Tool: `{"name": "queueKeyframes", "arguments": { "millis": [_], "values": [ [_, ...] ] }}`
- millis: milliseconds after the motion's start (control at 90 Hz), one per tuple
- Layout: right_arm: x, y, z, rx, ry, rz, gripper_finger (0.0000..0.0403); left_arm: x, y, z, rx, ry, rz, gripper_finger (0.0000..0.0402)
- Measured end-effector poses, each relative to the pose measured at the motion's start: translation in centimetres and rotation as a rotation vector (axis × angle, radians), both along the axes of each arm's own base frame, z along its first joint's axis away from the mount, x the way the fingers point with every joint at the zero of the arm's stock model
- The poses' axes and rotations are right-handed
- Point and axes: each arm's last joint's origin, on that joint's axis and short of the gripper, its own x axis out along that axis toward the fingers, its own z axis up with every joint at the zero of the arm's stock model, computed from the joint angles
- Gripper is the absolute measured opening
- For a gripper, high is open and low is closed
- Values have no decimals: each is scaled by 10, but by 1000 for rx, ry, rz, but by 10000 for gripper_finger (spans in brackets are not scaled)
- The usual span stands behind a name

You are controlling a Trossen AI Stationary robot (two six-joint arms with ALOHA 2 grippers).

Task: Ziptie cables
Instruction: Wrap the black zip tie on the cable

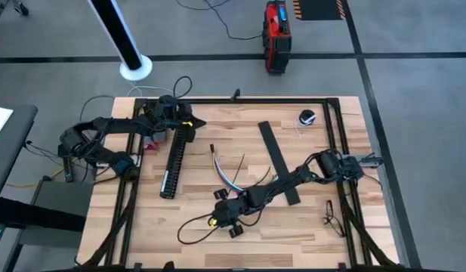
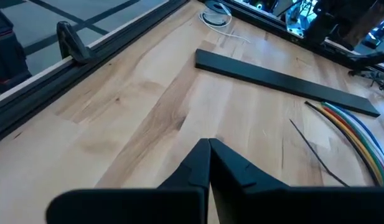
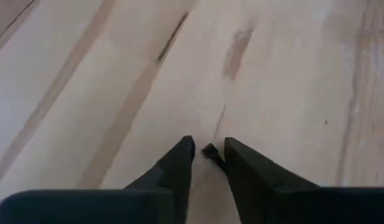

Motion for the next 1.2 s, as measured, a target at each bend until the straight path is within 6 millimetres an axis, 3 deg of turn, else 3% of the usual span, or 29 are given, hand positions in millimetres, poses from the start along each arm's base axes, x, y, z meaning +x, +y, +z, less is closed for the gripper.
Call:
{"name": "queueKeyframes", "arguments": {
  "millis": [111,289,611,822,1200],
  "values": [
    [-1,3,0,-26,-9,25,9,0,0,0,0,-1,0,0],
    [-4,10,5,-51,-28,34,1,0,0,0,-1,-1,1,0],
    [-12,22,34,-31,-83,63,0,0,0,0,-3,0,1,0],
    [-14,18,56,-10,-117,47,0,2,-6,-4,-12,20,-25,0],
    [-11,1,53,2,-74,30,0,9,-39,-18,83,-23,-231,0]
  ]
}}
